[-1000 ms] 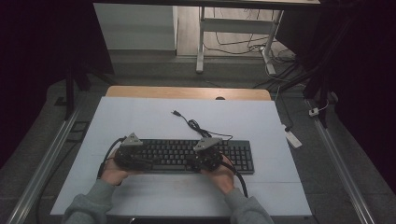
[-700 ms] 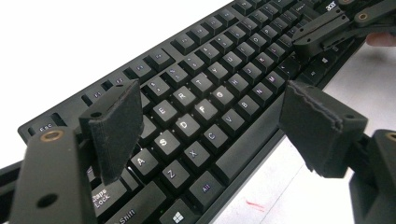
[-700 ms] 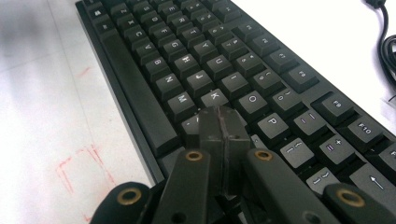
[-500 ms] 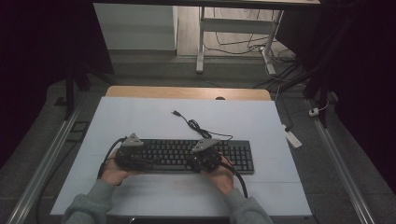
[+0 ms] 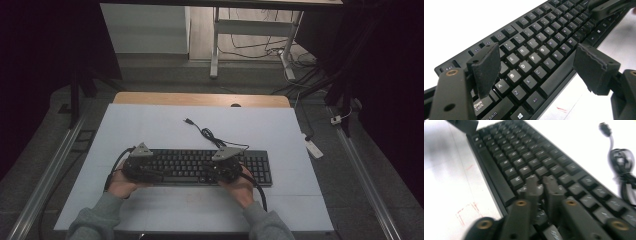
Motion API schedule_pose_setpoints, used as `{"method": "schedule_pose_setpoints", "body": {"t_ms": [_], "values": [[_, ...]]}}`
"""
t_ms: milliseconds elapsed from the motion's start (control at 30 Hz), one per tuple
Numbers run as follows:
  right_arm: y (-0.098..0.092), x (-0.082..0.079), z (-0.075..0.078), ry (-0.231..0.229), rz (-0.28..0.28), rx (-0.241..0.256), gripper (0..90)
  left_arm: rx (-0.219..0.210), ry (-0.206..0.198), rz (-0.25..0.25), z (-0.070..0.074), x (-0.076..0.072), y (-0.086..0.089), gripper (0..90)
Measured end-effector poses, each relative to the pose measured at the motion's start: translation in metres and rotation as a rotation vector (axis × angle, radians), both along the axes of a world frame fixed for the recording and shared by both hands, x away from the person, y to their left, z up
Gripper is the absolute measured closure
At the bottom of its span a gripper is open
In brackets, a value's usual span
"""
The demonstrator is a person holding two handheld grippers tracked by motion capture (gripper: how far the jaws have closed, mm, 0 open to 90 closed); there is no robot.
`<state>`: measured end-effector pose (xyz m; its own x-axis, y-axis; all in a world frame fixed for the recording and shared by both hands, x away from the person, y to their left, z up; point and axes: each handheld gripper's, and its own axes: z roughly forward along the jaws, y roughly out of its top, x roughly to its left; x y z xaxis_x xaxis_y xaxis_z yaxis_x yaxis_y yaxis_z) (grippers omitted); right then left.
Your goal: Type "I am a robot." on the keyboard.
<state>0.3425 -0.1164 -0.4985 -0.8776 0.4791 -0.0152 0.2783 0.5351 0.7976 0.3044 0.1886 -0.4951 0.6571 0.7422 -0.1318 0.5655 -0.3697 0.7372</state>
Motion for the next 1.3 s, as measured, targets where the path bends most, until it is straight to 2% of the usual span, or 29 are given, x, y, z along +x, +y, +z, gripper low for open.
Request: {"method": "schedule_pose_setpoints", "body": {"t_ms": [133, 367, 867, 1300], "values": [[-0.019, -0.006, 0.006, -0.038, -0.042, 0.025, 61.8, 0.003, -0.003, -0.003, 0.0, 0.0, -0.001, 22.1], [-0.056, -0.011, 0.008, -0.058, -0.107, 0.037, 53.9, 0.007, -0.008, 0.0, 0.0, -0.001, -0.002, 21.9], [-0.101, -0.022, 0.006, -0.079, -0.162, 0.014, 49.8, 0.002, -0.034, 0.019, -0.001, -0.01, 0.003, 22.0], [-0.141, -0.044, -0.001, -0.084, -0.204, 0.003, 48.0, -0.004, -0.06, 0.044, -0.01, -0.038, 0.02, 22.6]]}}
